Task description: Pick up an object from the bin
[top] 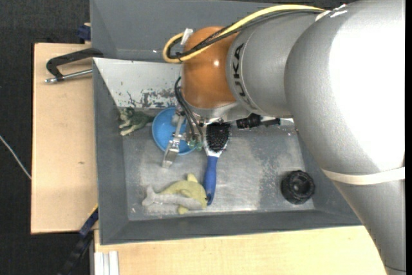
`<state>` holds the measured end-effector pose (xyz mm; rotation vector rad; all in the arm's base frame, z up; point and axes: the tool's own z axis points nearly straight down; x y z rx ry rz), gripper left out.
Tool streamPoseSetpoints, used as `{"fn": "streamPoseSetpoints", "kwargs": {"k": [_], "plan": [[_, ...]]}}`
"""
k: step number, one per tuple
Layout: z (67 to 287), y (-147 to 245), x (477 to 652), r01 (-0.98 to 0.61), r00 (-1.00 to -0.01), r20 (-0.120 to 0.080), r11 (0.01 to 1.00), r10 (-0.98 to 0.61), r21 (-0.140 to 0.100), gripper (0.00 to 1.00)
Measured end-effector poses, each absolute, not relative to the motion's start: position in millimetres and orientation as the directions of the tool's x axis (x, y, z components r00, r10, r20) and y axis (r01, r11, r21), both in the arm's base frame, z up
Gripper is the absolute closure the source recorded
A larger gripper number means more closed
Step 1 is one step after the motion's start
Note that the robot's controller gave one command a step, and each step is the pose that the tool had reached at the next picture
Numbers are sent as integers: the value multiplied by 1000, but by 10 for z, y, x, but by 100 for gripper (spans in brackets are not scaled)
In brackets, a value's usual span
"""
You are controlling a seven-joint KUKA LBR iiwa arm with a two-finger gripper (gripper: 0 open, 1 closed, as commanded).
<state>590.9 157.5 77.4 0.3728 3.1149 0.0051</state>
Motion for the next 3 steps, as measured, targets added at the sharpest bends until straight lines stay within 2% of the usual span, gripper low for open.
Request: {"fn": "streamPoseSetpoints", "kwargs": {"k": [1,2,3], "plan": [[784,1583,5918,236,-972,-4,972,236,4,0],[788,1625,5859,231,-973,25,973,231,-2,100],[1018,1662,5836,226,-974,11,974,226,1,100]]}}
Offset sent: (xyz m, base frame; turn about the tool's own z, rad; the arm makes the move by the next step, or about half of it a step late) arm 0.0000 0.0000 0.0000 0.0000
